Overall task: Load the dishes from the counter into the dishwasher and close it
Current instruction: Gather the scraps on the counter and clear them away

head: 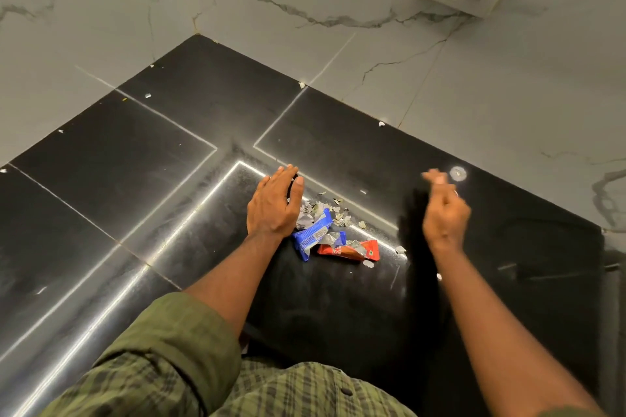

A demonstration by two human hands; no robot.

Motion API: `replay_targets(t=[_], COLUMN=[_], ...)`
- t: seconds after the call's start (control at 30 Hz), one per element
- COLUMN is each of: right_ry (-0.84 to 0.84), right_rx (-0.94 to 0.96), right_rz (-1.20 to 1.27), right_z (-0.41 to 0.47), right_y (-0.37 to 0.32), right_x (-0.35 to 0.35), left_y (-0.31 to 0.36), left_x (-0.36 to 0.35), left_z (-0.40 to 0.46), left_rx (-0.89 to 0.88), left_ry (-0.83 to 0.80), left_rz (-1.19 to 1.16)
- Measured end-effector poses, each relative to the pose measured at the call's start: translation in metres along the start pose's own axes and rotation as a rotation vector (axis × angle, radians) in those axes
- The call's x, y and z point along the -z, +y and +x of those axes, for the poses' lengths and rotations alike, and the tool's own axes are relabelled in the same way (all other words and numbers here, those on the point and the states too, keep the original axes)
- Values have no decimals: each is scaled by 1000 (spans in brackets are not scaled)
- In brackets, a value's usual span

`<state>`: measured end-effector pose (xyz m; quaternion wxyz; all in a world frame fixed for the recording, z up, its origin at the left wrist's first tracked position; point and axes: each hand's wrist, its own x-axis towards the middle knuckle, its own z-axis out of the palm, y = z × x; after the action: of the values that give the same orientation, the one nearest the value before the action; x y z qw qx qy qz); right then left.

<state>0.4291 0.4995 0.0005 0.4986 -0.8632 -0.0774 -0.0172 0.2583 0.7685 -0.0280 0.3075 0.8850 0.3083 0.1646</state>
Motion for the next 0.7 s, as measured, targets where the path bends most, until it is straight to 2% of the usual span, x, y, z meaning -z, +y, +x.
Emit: replay_targets(t=[0.03, 0.07, 0.17, 0.27, 0.37, 0.43, 0.5, 0.57, 0.63, 0.7], right_ry=[89, 106, -32, -121, -252, -411, -564, -623, -545, -268], right_rx=[-33, -78, -191, -20, 166, 240, 238, 137, 21, -63], right_rz=[-124, -237, -538, -650, -502, -380, -286, -106, 142, 157], right_z=[15, 29, 49, 32, -11, -43, -62, -60, -48, -24], right_y=[13, 28, 59, 47, 1, -21, -32, -37, -36, -24], right_x=[17, 33, 51, 25, -25, -59, -79, -75, -58, -34], left_y=[0, 1, 0, -1, -2, -1, -1, -1, -2, -2], left_x=[0, 0, -1, -2, -3, -3, -3, -2, -2, -2], left_z=[0, 0, 1, 2, 2, 1, 0, 0, -1, 0], left_rx=[1, 1, 1, 7, 6, 7, 9, 7, 7, 8], left_ry=[1, 3, 4, 4, 5, 8, 3, -2, 0, 6], left_rz=[2, 6, 20, 31, 35, 32, 23, 14, 5, -5])
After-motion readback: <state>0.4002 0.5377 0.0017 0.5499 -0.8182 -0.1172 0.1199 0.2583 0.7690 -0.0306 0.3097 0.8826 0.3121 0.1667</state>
